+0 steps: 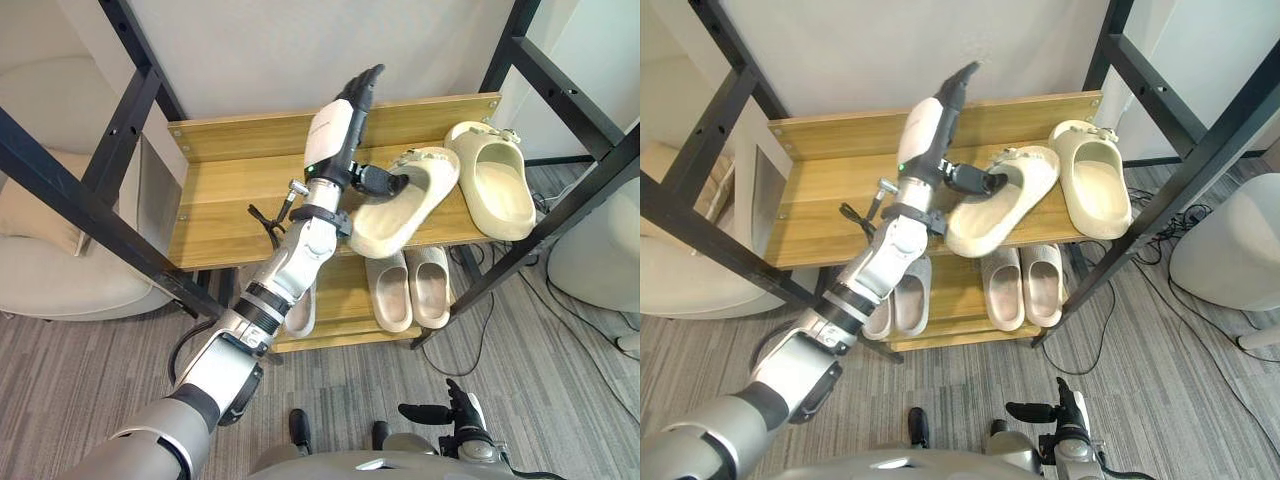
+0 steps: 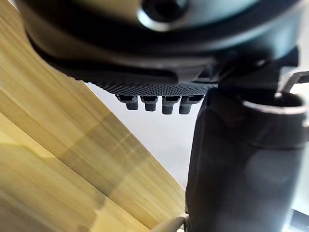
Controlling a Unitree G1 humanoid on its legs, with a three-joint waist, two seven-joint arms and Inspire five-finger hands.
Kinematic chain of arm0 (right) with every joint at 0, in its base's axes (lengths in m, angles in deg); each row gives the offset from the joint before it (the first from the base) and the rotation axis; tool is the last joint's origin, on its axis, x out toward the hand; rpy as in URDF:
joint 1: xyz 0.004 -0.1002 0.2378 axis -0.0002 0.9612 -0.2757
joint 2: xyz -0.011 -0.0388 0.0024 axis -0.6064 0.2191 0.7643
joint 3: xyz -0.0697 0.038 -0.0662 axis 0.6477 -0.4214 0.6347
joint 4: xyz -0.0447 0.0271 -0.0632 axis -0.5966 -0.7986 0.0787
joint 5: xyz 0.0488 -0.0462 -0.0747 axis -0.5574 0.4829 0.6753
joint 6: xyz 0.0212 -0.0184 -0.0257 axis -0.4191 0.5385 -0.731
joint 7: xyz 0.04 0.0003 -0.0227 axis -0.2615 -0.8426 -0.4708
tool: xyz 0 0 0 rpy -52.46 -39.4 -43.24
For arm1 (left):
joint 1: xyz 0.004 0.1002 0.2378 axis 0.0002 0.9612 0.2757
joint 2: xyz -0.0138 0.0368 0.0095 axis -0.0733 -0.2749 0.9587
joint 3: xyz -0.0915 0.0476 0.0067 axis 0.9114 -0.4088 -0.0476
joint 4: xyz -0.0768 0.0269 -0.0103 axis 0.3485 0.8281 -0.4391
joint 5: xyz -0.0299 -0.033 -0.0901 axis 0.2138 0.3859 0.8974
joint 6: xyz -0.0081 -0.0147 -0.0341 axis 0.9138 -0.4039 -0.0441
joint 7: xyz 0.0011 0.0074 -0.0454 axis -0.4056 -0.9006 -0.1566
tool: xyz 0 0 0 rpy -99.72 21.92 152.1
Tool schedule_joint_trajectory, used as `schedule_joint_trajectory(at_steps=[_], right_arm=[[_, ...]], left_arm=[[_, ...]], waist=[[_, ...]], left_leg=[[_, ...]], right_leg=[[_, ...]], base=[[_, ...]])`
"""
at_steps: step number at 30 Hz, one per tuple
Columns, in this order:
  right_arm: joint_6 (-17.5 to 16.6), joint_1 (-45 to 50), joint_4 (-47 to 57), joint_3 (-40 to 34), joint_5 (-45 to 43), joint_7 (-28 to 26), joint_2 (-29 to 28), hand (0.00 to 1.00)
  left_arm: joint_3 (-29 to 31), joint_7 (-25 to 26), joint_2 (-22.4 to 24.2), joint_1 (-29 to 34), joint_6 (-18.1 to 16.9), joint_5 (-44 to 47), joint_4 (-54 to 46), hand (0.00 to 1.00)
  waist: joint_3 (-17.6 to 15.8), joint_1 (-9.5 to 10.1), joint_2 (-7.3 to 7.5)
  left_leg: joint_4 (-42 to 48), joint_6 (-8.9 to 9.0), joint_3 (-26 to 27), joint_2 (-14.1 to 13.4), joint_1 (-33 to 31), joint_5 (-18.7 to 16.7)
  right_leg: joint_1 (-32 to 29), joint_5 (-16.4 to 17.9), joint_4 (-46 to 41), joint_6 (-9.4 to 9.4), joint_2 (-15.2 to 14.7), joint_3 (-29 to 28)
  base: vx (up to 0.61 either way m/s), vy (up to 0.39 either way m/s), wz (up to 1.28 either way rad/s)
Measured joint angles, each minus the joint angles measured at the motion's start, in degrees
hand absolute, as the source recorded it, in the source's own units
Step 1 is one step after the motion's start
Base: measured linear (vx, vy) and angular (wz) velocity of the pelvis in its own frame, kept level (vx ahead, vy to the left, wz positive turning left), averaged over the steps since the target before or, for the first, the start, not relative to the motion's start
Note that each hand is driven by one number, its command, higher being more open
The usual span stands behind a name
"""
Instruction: Organize the slippers on the shoe rack
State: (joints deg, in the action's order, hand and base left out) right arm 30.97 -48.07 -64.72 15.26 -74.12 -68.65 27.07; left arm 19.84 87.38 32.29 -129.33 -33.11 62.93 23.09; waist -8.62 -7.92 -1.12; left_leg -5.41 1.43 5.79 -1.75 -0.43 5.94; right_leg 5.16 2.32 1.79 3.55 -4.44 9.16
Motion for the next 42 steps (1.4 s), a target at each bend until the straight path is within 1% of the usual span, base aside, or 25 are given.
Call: schedule_joint_trajectory(at_steps=[1, 6, 12, 18, 19, 20, 24, 25, 26, 28, 30, 34, 36, 40, 42], right_arm=[[0.0, 0.0, 0.0, 0.0, 0.0, 0.0, 0.0, 1.0], [0.0, 0.0, 0.1, 0.2, 0.0, 0.0, 0.0, 1.0], [0.0, 0.0, 0.1, 0.2, 0.0, -0.1, -0.1, 1.0], [0.0, 0.0, 0.1, 0.3, 0.0, -0.1, 0.0, 1.0], [0.0, 0.0, 0.1, 0.3, 0.0, -0.1, -0.1, 1.0], [0.0, 0.0, 0.1, 0.3, 0.0, -0.1, -0.1, 1.0], [0.1, 0.0, 0.1, 0.3, 0.0, -0.1, 0.0, 1.0], [0.1, 0.3, 0.1, 0.3, 0.0, -0.1, 0.2, 1.0], [0.1, 0.4, 0.1, 0.3, 0.0, -0.1, 0.2, 1.0], [0.2, 0.8, 0.1, 0.3, 0.0, -0.1, 0.3, 1.0], [0.2, 0.9, 0.1, 0.3, 0.0, -0.1, 0.5, 1.0], [0.4, 1.3, 0.0, 0.3, 0.0, -0.2, 0.9, 1.0], [0.6, 1.5, -0.1, 0.3, 0.0, -0.2, 1.3, 1.0], [0.6, 1.8, -0.1, 0.3, 0.0, -0.2, 1.7, 1.0], [0.7, 1.8, -0.1, 0.3, 0.0, -0.2, 1.8, 1.0]], left_arm=[[1.3, 0.5, -0.2, 0.0, 0.9, -0.1, 0.0, 1.0], [1.6, 1.8, -1.5, 0.0, 1.8, -0.2, 0.0, 1.0], [1.6, 1.8, -1.2, 0.0, 1.8, -0.2, 0.0, 1.0], [1.6, 1.7, 0.1, 1.3, 1.6, 0.5, -1.5, 1.0], [1.4, 1.6, 0.4, 2.4, 1.0, 2.0, -2.9, 1.0], [1.4, 1.6, 0.4, 2.5, 1.0, 2.1, -2.9, 1.0], [0.6, 0.8, 1.4, 4.5, -0.3, 7.9, -5.6, 1.0], [-0.9, 0.1, 1.6, 4.7, -0.6, 10.2, -6.8, 1.0], [-1.0, 0.1, 1.6, 4.7, -0.6, 10.4, -6.9, 1.0], [-3.1, -0.9, 2.0, 4.8, -1.0, 12.6, -11.0, 1.0], [-3.6, -1.4, 2.6, 4.8, -2.1, 13.3, -13.2, 1.0], [-4.1, -1.8, 3.2, 4.8, -3.0, 13.9, -16.1, 1.0], [-4.1, -1.8, 3.5, 4.8, -4.0, 13.9, -18.4, 1.0], [-4.1, -1.8, 3.6, 4.8, -5.1, 13.9, -20.4, 1.0], [-4.1, -1.8, 3.6, 4.8, -5.3, 13.9, -20.6, 1.0]], waist=[[0.0, 0.01, 0.06], [-0.1, 0.04, 0.23], [-0.2, 0.04, 0.29], [-0.2, 0.12, 0.29], [-0.2, 0.17, 0.28], [-0.2, 0.17, 0.28], [-0.2, 0.35, 0.27], [-0.2, 0.69, 0.23], [-0.2, 0.72, 0.22], [-0.1, 1.13, 0.15], [0.1, 1.23, -0.13], [0.5, 1.26, -0.89], [1.0, 1.33, -1.6], [1.5, 1.43, -2.37], [1.6, 1.47, -2.5]], left_leg=[[0.0, 0.01, 0.0, 0.0, 0.0, 0.0], [0.0, 0.01, 0.0, 0.0, 0.0, 0.0], [0.0, 0.0, -0.1, 0.1, 0.0, 0.0], [0.0, 0.0, 0.0, 0.1, 0.0, 0.0], [0.0, 0.0, 0.0, 0.1, 0.1, 0.0], [0.0, 0.0, 0.0, 0.1, 0.1, 0.0], [0.0, 0.0, 0.0, 0.1, 0.2, 0.0], [0.0, -0.01, -0.1, 0.1, 0.1, 0.0], [0.0, 0.0, -0.1, 0.1, 0.1, 0.0], [0.0, -0.02, -0.2, 0.2, 0.1, 0.0], [0.0, -0.05, -0.2, 0.3, 0.1, 0.0], [0.0, -0.1, -0.2, 0.3, 0.1, 0.1], [0.0, -0.17, -0.4, 0.3, 0.1, 0.1], [0.0, -0.34, -0.6, 0.3, 0.1, 0.3], [0.0, -0.35, -0.7, 0.3, 0.1, 0.4]], right_leg=[[0.0, 0.0, 0.0, 0.0, 0.0, 0.0], [0.0, 0.0, -0.1, -0.01, 0.0, 0.0], [0.0, 0.0, -0.1, -0.01, -0.1, 0.0], [0.0, 0.0, -0.1, -0.02, -0.1, 0.0], [0.0, 0.0, -0.2, -0.03, -0.1, 0.0], [0.0, 0.0, -0.2, -0.03, -0.1, 0.0], [0.1, 0.0, -0.2, -0.03, -0.1, 0.0], [0.0, 0.0, -0.3, -0.05, -0.2, -0.1], [0.0, 0.0, -0.3, -0.05, -0.2, -0.1], [0.0, 0.0, -0.3, -0.05, -0.3, -0.1], [-0.1, 0.0, -0.4, -0.05, -0.3, -0.1], [-0.1, 0.0, -0.5, -0.05, -0.4, -0.1], [-0.2, 0.1, -0.6, -0.1, -0.3, -0.1], [-0.2, 0.1, -0.8, -0.13, -0.3, 0.1], [-0.2, 0.1, -0.9, -0.13, -0.3, 0.2]], base=[[0.0, 0.0, 0.0], [0.0, 0.0, 0.0], [0.0, 0.0, 0.0], [0.0, 0.0, 0.0], [0.0, 0.0, 0.0], [0.0, 0.0, 0.0], [0.0, 0.0, 0.0], [0.0, 0.0, 0.0], [0.0, 0.0, 0.0], [0.0, 0.0, 0.0], [0.0, 0.0, 0.0], [0.0, 0.0, 0.0], [0.0, 0.0, 0.0], [0.0, 0.0, 0.01], [0.0, 0.0, 0.03]])
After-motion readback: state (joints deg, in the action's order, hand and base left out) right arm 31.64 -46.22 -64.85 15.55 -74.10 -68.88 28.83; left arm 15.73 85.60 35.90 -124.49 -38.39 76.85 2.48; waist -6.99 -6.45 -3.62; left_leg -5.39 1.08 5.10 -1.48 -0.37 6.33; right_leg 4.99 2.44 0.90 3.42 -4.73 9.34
